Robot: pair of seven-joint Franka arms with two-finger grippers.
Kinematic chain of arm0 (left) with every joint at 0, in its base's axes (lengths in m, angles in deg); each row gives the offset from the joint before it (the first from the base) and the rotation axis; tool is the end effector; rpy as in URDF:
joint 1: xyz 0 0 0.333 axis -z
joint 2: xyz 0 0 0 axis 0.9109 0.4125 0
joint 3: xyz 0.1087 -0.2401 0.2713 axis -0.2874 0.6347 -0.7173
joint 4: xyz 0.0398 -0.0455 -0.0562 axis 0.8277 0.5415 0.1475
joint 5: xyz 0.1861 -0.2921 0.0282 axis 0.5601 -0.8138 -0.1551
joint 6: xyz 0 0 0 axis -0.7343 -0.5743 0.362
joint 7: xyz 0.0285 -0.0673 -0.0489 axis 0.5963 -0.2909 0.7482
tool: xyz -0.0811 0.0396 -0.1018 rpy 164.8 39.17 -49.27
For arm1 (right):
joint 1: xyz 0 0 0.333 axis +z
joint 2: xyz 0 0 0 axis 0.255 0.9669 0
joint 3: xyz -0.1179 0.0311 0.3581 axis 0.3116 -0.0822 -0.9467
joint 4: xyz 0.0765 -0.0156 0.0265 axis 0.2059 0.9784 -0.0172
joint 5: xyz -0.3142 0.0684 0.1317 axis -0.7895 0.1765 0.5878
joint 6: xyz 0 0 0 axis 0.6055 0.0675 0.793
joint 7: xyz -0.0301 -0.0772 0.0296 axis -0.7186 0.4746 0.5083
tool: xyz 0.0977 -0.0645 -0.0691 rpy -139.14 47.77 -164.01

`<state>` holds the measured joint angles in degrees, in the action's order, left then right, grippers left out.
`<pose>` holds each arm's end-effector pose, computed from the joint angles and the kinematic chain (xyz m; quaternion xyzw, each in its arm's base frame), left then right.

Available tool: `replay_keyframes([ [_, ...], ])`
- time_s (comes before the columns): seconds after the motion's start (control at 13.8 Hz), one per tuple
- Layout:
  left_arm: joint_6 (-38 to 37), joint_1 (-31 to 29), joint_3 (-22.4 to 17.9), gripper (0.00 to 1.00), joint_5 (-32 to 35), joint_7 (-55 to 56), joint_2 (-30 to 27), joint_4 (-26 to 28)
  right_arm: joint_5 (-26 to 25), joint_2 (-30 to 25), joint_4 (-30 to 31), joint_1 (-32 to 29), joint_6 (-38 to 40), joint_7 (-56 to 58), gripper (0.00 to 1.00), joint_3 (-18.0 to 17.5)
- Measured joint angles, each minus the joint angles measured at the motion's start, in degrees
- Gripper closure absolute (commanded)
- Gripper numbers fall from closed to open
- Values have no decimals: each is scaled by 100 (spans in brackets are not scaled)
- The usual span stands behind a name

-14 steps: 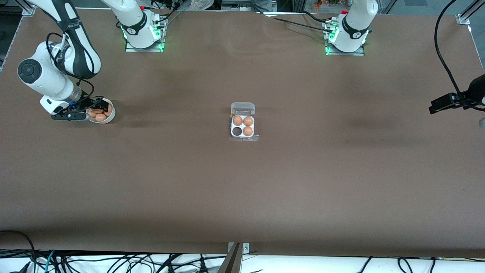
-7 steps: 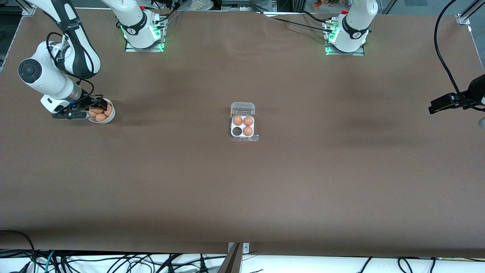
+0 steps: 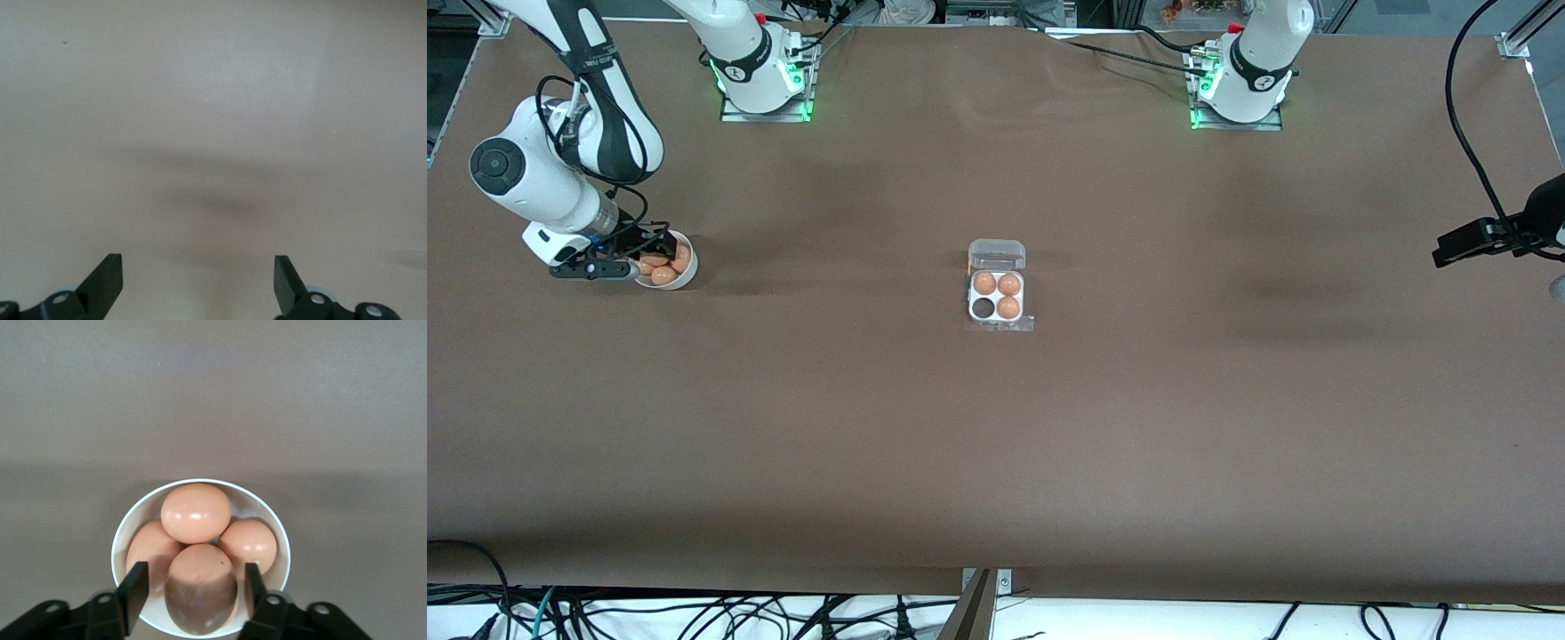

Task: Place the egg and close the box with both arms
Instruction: 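Close the right gripper on one brown egg and lift it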

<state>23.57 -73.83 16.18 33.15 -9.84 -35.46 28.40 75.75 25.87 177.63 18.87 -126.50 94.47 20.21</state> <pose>0.5504 0.0518 0.6170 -0.9948 -0.0841 0.0527 0.0220 0.4357 -0.1015 0.3091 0.9983 0.0226 -0.0466 0.0279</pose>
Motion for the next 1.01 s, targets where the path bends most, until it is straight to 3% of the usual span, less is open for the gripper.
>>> replay_keyframes([
  [0.65, 0, 0, 0, 0, 0, 0, 25, 0, -3, 23, -1, 1, -13, 14, 57, 0],
  [1.01, 0, 0, 3, 0, 0, 0, 35, 0, -5, 24, -6, 3, -12, 18, 61, 0],
])
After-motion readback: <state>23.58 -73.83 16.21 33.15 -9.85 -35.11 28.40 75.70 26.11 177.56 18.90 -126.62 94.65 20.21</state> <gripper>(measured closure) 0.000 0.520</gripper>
